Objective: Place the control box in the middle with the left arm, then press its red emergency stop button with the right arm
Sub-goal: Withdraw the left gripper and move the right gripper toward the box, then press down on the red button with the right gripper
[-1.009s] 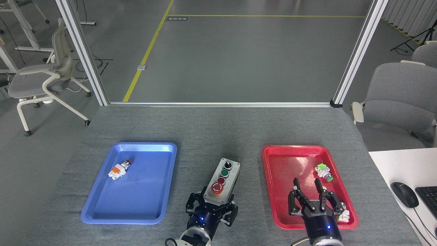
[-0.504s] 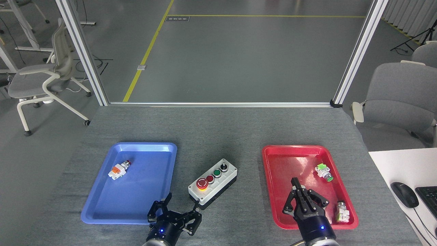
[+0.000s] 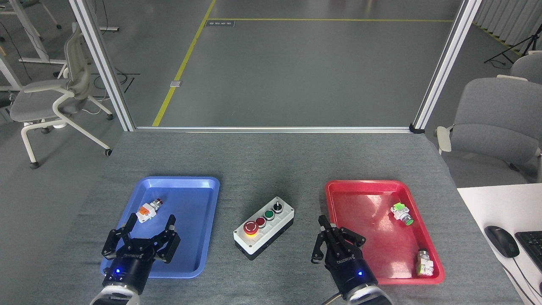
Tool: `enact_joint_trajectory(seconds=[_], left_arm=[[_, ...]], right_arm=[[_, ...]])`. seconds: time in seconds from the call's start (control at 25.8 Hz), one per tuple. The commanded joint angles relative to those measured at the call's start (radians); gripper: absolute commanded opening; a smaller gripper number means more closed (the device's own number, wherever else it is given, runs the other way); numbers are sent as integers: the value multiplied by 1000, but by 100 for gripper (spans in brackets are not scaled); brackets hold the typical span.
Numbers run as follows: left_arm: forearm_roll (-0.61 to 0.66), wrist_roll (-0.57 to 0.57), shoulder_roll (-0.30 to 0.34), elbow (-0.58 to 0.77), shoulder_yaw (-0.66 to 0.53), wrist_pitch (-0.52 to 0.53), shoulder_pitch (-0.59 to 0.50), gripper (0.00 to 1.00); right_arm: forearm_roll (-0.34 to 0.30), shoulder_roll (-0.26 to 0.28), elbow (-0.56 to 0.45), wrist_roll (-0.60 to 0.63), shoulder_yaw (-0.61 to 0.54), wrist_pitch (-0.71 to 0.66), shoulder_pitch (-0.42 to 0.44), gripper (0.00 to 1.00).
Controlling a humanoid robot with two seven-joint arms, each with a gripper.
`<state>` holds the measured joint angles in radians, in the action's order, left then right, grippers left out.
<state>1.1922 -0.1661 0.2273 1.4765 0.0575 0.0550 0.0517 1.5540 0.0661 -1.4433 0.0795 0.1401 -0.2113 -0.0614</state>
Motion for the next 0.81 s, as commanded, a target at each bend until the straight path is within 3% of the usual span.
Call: enact_joint_trajectory(seconds=[0.0,0.12,0.27,0.78], left_arm=[[-137,-1,4,7,-80,51,17,99],[-223,0,10,2,-87,45,42,99],[-207,4,12,-13,-99,29,62,99],[-209,27,6,-81,-99,26,69,99]], right_arm=[[58,-48,24,-6,62,20,-26,0],[80,-74,80,-6,127,81,-64,0],[80,-95,173,-6,200,154,-115,0],[75,-178,466,-4,274,250,-264,0]])
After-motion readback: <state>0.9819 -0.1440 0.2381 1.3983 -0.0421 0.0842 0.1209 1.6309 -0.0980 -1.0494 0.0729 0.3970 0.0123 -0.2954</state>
